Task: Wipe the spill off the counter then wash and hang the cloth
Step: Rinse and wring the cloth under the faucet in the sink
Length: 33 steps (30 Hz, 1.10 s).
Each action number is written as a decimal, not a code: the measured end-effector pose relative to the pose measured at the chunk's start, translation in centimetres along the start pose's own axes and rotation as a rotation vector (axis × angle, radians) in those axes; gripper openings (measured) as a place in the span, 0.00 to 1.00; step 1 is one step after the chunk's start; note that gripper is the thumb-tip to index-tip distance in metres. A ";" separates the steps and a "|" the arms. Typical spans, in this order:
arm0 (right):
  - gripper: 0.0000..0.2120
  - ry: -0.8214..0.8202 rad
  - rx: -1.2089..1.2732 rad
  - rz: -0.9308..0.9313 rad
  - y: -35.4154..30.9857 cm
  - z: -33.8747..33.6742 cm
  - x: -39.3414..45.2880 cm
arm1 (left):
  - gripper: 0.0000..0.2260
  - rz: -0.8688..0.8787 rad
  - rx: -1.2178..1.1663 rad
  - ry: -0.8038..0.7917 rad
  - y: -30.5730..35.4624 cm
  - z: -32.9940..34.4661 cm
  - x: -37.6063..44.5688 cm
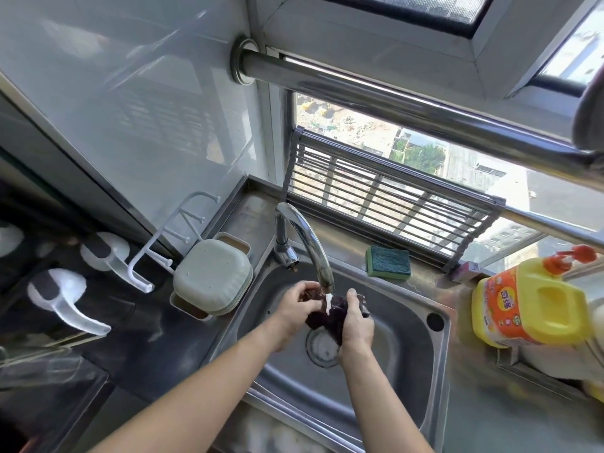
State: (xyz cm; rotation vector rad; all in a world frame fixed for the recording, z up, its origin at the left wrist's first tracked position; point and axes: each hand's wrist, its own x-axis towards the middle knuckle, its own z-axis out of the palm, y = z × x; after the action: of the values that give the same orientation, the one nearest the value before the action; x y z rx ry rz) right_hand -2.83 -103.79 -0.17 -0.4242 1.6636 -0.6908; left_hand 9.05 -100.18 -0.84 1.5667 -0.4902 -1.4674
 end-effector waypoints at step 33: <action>0.20 -0.063 -0.308 -0.311 -0.2 0.4 -1.2 | 0.15 0.138 0.134 0.076 -0.9 3.0 -0.1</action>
State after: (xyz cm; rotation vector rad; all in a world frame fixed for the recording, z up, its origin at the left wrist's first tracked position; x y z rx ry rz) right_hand -2.21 -103.34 0.83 -0.9306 1.6651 -0.6394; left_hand 6.00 -100.60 -1.18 1.6523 -0.6501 -1.2882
